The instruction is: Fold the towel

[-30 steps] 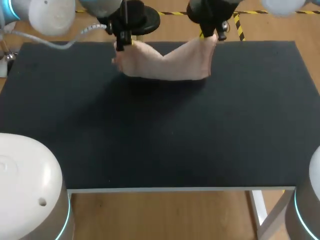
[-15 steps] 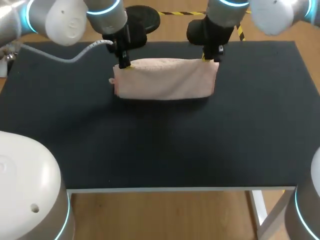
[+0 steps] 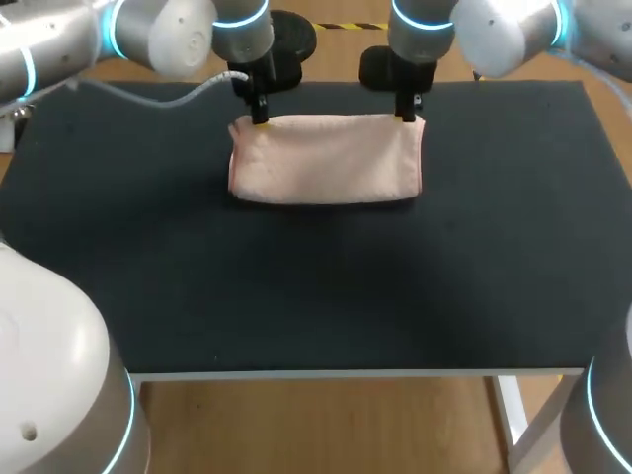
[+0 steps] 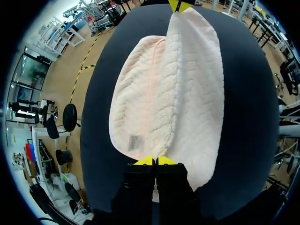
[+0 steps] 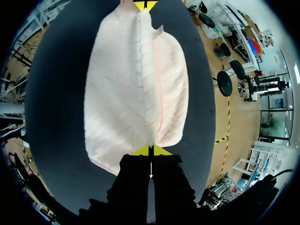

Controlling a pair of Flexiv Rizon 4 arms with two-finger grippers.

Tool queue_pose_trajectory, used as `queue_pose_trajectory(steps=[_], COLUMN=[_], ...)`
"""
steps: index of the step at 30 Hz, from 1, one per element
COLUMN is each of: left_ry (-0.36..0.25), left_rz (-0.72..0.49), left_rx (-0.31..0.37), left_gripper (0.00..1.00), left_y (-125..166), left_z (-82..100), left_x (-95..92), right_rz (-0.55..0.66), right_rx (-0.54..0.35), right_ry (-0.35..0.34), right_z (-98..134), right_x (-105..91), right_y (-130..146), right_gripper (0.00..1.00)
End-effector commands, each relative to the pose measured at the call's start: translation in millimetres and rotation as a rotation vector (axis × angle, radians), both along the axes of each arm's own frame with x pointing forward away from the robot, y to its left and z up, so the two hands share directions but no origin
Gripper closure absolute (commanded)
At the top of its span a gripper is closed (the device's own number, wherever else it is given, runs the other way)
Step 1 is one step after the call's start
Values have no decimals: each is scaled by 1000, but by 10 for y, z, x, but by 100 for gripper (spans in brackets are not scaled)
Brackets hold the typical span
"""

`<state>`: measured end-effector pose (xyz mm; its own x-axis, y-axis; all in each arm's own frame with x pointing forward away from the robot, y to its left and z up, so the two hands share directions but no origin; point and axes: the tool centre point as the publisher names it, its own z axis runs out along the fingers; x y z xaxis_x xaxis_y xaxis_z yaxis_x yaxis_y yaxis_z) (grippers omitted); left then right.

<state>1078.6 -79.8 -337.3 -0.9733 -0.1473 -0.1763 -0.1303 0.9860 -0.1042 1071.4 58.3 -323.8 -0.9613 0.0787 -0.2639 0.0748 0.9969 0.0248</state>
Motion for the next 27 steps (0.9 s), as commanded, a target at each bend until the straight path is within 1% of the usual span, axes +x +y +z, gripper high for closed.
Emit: queue_pose_trajectory(steps=[1,3,7,12,18,19,20,21,22,23,27], left_ry=[84,82,82,88,105,111,120,125,137,143,135], left_rz=[-8,-8,-1,8,18,20,24,28,43,44,32], left_rx=[-7,-7,-11,-16,-20,-20,-21,-27,-23,-35,-76], left_gripper=[100,100,100,100,100,90,58,0,0,0,0], left_y=[-30,-35,-36,-40,-13,-6,5,19,35,52,111], left_z=[-161,-177,-201,-251,-315,-326,-339,-350,-361,-363,-276], left_x=[391,465,565,672,769,777,787,795,801,801,734], right_rz=[-15,-23,-30,-20,-41,-46,-61,-64,-61,-62,-63], right_rx=[-6,-10,-11,-16,-29,-34,-43,-36,-32,-31,-20], right_ry=[16,11,6,-18,-29,-32,-38,-42,-46,-49,-71], right_z=[-149,-170,-234,-307,-364,-368,-373,-372,-365,-353,-266], right_x=[351,449,566,712,805,815,825,830,831,827,788], right_y=[4,-16,-15,28,38,37,34,28,22,19,-8], right_gripper=[100,100,100,100,100,58,0,0,0,0,0])
